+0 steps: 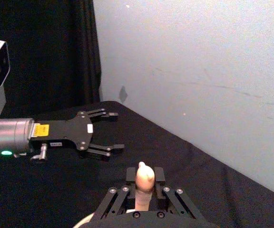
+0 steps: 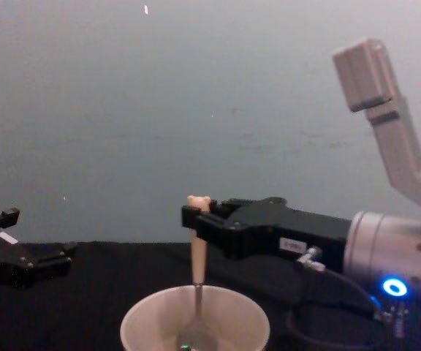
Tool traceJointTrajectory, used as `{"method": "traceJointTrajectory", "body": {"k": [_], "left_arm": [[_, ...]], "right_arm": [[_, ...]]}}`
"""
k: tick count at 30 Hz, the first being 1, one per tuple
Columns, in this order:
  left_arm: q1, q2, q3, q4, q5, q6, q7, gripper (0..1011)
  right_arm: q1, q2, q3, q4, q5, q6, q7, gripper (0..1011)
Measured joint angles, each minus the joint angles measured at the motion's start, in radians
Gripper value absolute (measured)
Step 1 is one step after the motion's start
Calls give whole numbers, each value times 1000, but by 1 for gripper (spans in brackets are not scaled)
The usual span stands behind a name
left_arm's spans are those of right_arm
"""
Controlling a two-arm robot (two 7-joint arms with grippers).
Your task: Pick up the stirring spoon with one hand, stir inside the cup, then place it back in its original position.
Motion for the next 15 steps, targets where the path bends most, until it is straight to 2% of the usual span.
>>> {"method": "traceJointTrajectory", "body": {"k": [9, 15], "left_arm": [[0, 0, 0, 0, 0, 0, 0, 1001], [0, 0, 0, 0, 0, 0, 0, 1001]], "right_arm": [[-48, 47, 40, -71, 29, 16, 1, 227], [-80, 73, 41, -119, 52, 28, 19, 227]]}}
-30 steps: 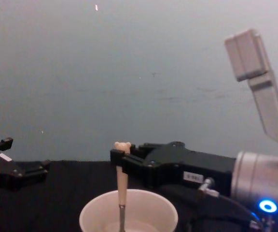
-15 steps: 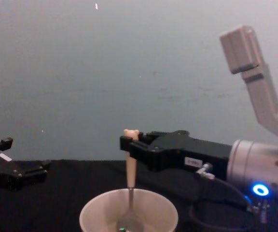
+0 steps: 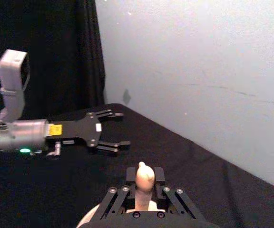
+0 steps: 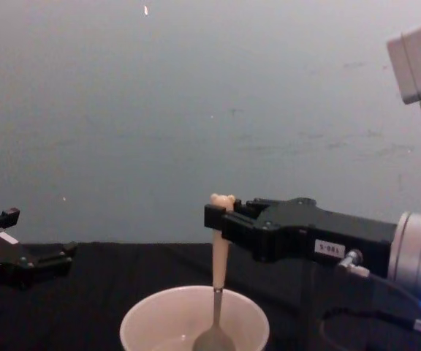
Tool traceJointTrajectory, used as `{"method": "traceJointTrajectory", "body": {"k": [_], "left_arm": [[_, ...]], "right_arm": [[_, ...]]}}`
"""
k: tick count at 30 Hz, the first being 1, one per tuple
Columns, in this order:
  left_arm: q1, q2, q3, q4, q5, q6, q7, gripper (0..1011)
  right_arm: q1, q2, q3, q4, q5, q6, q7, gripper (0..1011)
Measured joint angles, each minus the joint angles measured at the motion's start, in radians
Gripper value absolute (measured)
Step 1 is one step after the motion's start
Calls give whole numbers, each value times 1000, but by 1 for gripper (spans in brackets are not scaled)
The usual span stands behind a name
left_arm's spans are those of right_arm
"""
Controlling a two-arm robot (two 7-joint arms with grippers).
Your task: Pick up the stirring spoon with one hand, stir inside the cup, then place it back in its original position.
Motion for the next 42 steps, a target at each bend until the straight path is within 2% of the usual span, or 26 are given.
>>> {"method": "traceJointTrajectory", "body": {"k": [8, 17, 30, 42], "left_arm": [[0, 0, 0, 0, 0, 0, 0, 1001], [0, 0, 0, 0, 0, 0, 0, 1001], [0, 0, 0, 0, 0, 0, 0, 1001], [0, 0, 0, 0, 0, 0, 0, 1001]], "right_arm": [[-14, -3, -2, -19, 27, 14, -6, 227], [-2, -25, 22, -14, 57, 21, -46, 227], [-1, -44, 94, -33, 126, -10, -93, 226], [-59, -12, 164, -131, 152, -33, -151, 227]]}}
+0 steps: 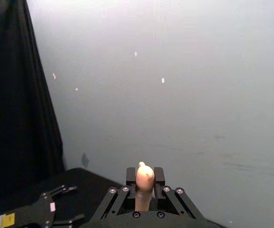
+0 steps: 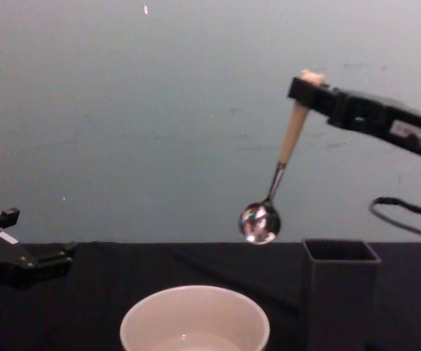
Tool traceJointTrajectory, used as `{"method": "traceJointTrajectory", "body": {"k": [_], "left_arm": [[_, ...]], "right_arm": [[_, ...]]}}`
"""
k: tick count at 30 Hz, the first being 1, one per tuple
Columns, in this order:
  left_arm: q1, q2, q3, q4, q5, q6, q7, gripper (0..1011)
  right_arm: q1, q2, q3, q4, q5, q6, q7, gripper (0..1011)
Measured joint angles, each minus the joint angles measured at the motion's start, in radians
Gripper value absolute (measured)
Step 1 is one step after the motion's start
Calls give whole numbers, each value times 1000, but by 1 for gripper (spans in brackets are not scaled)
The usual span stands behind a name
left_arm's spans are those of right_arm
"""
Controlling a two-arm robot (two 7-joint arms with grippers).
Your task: Pick up the stirring spoon with one hand, stir inside the cup, then place it back in its original position.
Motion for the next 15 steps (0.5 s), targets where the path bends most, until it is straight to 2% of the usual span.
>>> {"method": "traceJointTrajectory", "body": {"k": [10, 15], "left_arm": [[0, 0, 0, 0, 0, 0, 0, 1001], [0, 0, 0, 0, 0, 0, 0, 1001]], "right_arm": [[-81, 59, 68, -96, 11, -25, -15, 227], [-110, 77, 95, -119, 9, -33, -25, 227]]}}
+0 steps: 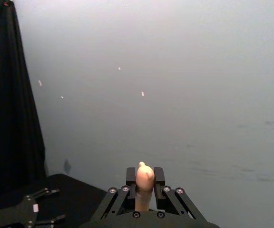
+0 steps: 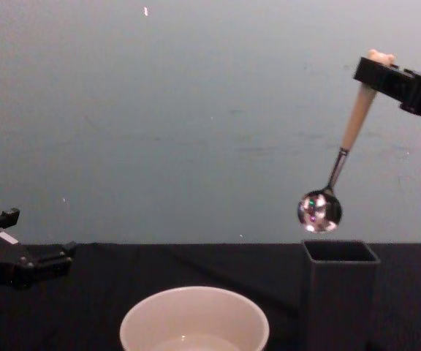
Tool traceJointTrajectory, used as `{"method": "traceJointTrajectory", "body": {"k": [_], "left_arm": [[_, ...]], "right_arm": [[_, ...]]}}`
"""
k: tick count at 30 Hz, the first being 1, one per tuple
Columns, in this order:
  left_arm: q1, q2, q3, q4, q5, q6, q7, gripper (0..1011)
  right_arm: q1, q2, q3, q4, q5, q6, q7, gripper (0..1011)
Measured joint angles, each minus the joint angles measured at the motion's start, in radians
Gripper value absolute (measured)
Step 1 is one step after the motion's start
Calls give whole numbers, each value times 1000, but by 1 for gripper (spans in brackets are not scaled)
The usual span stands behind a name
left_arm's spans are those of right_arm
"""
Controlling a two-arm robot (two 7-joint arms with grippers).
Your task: Pick up the stirring spoon with one hand, stir inside the cup, then place it back in its original position.
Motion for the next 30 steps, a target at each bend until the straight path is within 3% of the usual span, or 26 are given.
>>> {"method": "traceJointTrajectory", "body": {"k": [9, 30], "left_arm": [[0, 0, 0, 0, 0, 0, 0, 1001], [0, 0, 0, 0, 0, 0, 0, 1002]], "right_arm": [[-17, 0, 16, 18, -15, 6, -15, 227], [-1, -21, -12, 121, -42, 64, -13, 227]]}}
